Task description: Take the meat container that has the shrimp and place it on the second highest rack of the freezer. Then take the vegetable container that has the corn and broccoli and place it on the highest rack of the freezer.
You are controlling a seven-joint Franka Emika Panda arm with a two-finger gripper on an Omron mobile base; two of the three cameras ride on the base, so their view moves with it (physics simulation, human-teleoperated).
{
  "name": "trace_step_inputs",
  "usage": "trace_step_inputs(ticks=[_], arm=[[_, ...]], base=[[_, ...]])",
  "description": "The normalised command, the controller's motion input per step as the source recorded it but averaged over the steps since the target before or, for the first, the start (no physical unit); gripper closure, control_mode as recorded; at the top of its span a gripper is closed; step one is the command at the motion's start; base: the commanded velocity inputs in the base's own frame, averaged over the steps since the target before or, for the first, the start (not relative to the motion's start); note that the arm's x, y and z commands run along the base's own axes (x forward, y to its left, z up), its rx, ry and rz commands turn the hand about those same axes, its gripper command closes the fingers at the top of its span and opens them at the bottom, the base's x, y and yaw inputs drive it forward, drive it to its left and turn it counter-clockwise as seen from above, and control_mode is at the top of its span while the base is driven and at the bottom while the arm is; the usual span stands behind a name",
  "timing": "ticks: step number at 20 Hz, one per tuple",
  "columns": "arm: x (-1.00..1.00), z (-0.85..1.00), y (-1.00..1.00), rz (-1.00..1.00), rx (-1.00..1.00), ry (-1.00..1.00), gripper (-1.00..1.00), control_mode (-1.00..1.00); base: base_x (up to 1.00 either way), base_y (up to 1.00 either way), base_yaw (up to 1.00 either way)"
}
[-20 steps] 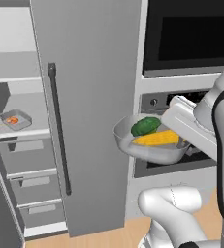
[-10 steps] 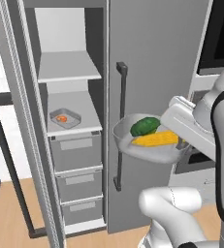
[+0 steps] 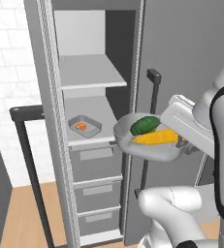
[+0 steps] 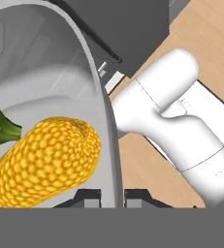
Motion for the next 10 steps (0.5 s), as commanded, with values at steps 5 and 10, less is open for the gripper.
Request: trace_step_inputs(ticks=[5, 10], arm=[[0.0, 0.0, 0.0, 0.0, 0.0, 0.0, 1.0, 1.0], [0.0, 0.0, 0.0, 0.0, 0.0, 0.0, 1.0, 1.0]], base=[[0.58, 0.25, 0.21], [0.85, 0.08, 0.04]])
